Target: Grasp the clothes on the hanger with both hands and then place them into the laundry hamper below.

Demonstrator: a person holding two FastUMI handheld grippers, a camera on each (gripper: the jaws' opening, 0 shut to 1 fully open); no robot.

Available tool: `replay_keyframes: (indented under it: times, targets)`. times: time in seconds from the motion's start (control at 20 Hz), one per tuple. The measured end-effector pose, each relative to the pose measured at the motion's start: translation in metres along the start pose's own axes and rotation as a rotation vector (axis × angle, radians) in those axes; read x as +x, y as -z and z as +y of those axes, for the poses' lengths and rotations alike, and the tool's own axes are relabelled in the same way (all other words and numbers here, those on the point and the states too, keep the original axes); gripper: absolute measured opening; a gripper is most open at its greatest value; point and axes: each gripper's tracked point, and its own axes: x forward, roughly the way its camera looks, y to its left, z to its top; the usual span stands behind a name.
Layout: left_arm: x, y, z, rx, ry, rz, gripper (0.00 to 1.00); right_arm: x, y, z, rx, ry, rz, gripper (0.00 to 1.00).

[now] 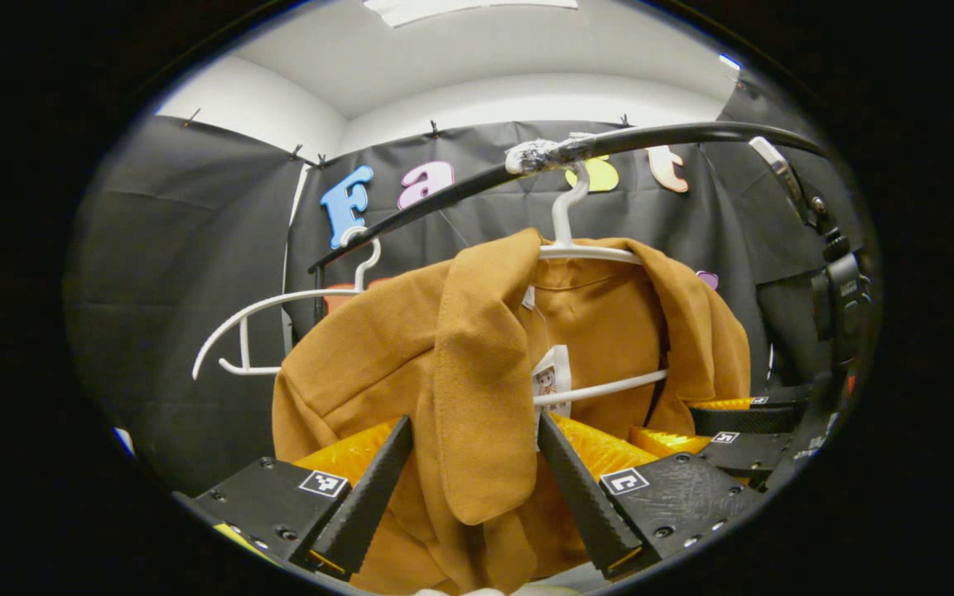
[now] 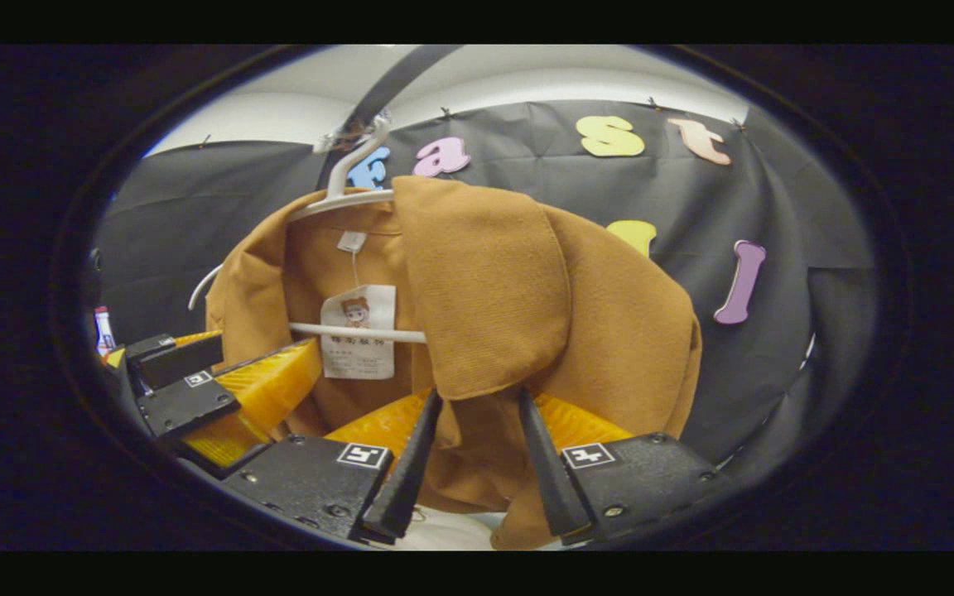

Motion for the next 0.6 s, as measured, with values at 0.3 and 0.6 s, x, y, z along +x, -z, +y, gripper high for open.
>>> replay_keyframes:
  times: [0.3,0.6]
  targets:
    - [0.002,0.012,0.015,0.02,-0.029,0.04,0.59,0.012,-0.007,-0.016,0.031,-0.031,-0.035,0.25]
    - [0.004,0.012,0.025,0.02,-0.028,0.041,0.15,0.014,0.001,-0.017,0.048,-0.168,0.024,0.04]
